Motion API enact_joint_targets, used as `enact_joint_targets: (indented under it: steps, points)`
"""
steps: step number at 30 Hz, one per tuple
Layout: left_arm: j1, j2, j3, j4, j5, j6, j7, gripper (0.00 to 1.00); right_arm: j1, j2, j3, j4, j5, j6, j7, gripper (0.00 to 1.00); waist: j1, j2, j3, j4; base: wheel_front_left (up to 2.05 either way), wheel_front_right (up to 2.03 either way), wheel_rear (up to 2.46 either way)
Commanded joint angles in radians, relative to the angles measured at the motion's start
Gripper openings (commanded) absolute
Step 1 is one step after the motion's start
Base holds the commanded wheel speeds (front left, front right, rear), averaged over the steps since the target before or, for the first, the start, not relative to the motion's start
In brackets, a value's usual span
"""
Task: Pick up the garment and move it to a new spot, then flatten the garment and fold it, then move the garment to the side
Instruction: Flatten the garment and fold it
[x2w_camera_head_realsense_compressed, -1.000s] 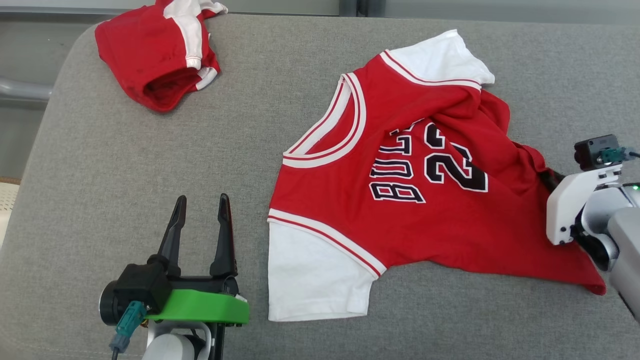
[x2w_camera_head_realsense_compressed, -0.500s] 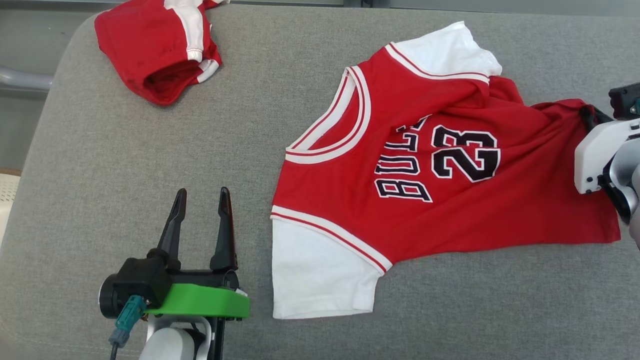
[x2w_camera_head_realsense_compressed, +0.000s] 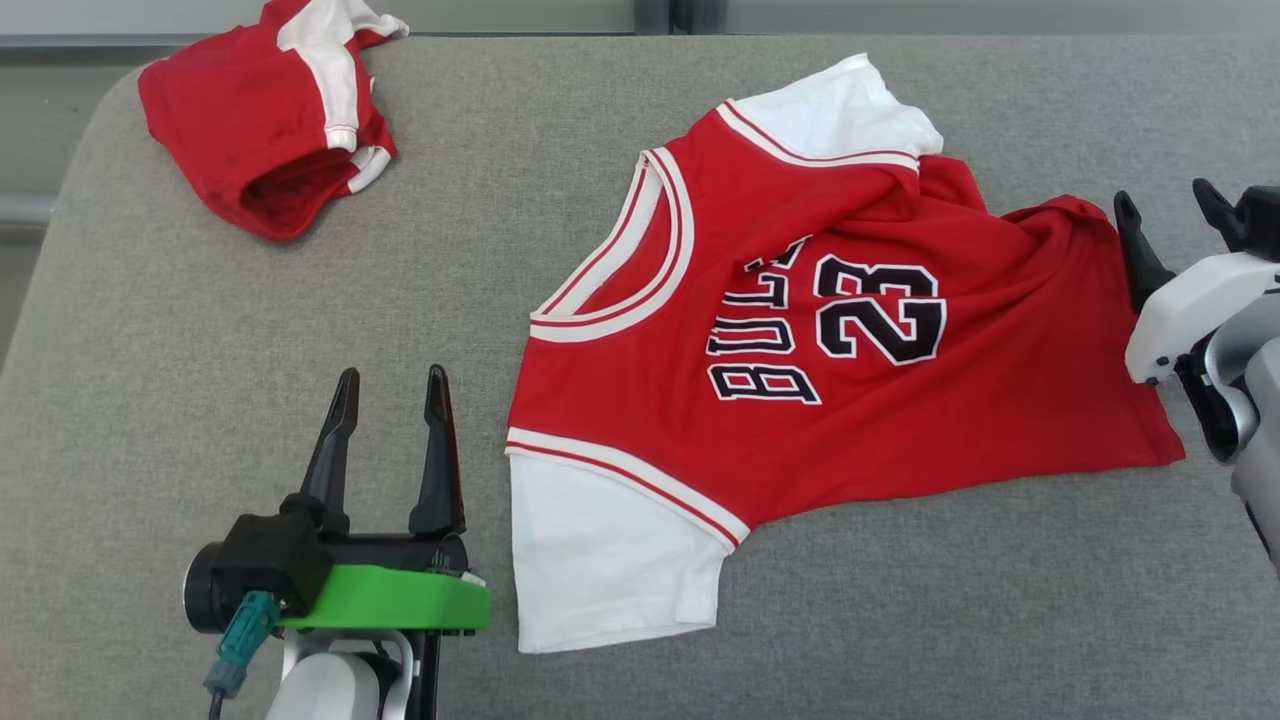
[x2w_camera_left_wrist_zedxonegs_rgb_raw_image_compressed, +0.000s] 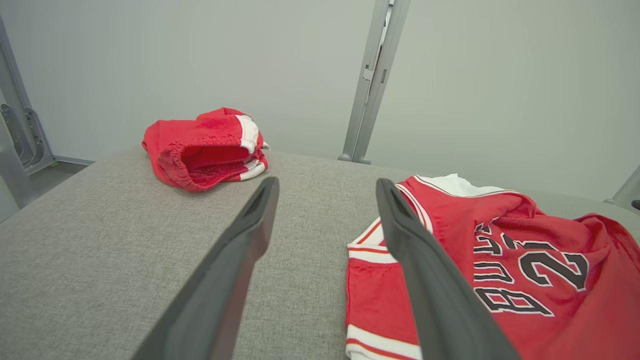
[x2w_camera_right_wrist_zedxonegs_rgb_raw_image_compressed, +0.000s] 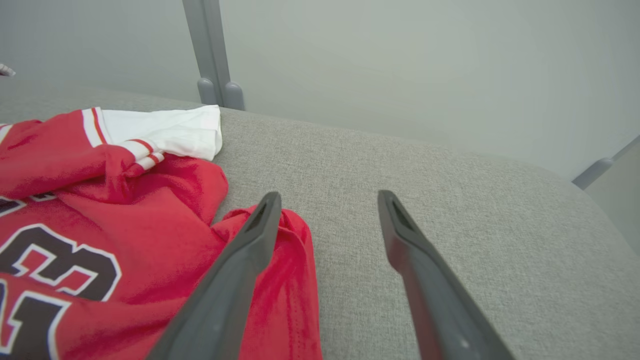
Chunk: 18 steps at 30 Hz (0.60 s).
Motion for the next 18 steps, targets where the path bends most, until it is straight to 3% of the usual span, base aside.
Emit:
enact_joint_targets:
  steps: [1,5,9,13,18]
  points:
    - [0.003,0.003,0.006,-0.006,0.008,-0.003,0.001,1.0,0.044,-0.01,-0.03,-0.059,0.01,-0.002,-0.006,1.0,0.0,0.0,-0.002,-0.018,0.0,0.0,0.0]
    - [0.015,0.003,0.013,-0.015,0.016,-0.009,0.001,1.0,0.203,0.008,-0.199,-0.324,-0.018,-0.002,-0.007,1.0,0.0,0.0,0.001,-0.037,0.0,0.0,0.0]
    - [0.023,0.003,0.017,-0.008,0.025,-0.02,0.001,1.0,0.395,0.114,-0.39,-0.6,-0.109,-0.002,-0.007,1.0,0.0,0.0,-0.014,-0.052,0.0,0.0,0.0]
    - [0.032,0.003,0.014,0.008,0.029,-0.025,0.001,1.0,0.551,0.233,-0.462,-0.789,-0.202,-0.002,-0.007,1.0,0.0,0.0,-0.049,-0.062,0.0,0.0,0.0]
    - [0.059,0.003,0.014,0.032,0.025,-0.029,0.001,1.0,0.671,0.331,-0.466,-0.888,-0.256,-0.002,-0.007,1.0,0.0,0.0,-0.11,-0.076,0.0,0.0,0.0]
